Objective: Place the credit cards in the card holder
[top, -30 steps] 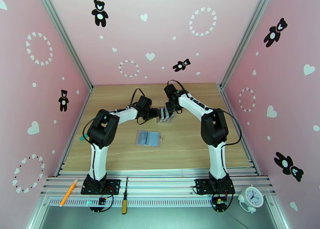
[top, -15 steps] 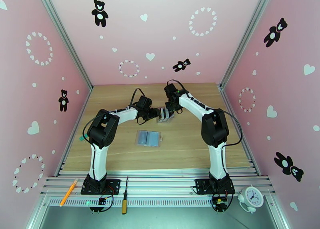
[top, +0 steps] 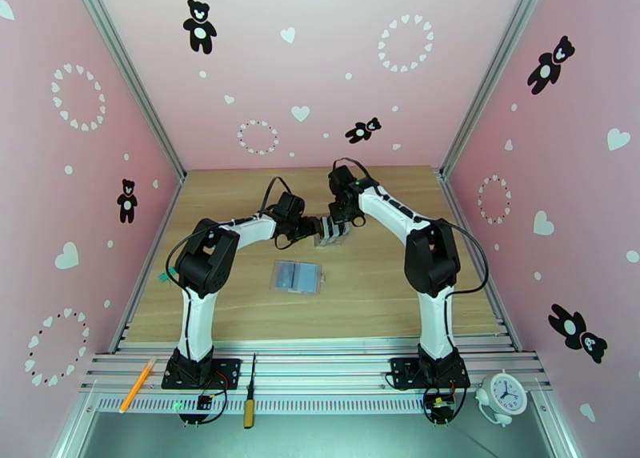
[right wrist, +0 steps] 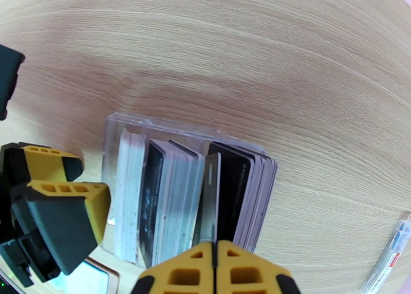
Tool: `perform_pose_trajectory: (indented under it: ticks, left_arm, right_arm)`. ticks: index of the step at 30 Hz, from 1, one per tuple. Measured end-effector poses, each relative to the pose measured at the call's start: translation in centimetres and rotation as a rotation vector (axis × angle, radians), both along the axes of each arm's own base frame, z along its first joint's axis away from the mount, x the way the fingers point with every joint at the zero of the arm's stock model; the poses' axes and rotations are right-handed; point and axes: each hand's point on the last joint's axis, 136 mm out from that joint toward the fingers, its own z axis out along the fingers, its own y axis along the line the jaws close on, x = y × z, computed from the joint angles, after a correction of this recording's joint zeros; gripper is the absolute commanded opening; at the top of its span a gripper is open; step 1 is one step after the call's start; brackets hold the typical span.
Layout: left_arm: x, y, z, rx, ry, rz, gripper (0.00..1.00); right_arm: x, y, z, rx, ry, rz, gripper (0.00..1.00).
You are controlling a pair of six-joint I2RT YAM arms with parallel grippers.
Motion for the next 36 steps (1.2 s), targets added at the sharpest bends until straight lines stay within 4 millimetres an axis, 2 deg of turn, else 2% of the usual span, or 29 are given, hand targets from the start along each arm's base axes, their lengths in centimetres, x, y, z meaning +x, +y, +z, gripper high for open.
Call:
perform_pose_trajectory:
  ticks: [12, 18, 25, 29, 36]
  left_arm:
    - [-0.2, 0.1, 0.7, 0.006, 0.008, -0.001, 0.66]
    - [-0.5, 0.3, 3.5, -0.002, -0.022, -0.005, 0.66]
    - [-0.7, 1.2, 7.9, 0.013, -0.107, -0.008, 0.66]
    - [-1.3, 2.3, 8.9, 0.041, -0.138, -0.009, 0.66]
    - [-4.9, 5.6, 6.9, 0.145, -0.094, -0.017, 0.67]
  right_arm:
    - [-1.2, 1.1, 4.3, 0.144, -0.037, -0.004, 0.03]
    - [-2.6, 1.6, 6.1, 0.241, -0.053, -0.017, 0.03]
    - [-4.9, 2.0, 7.4, 0.384, -0.058, -0.043, 0.03]
    - [-6.4, 2.8, 7.4, 0.501, -0.038, -0.061, 0.03]
    - [-8.6, 4.3, 5.6, 0.689, 0.033, -0.096, 0.01]
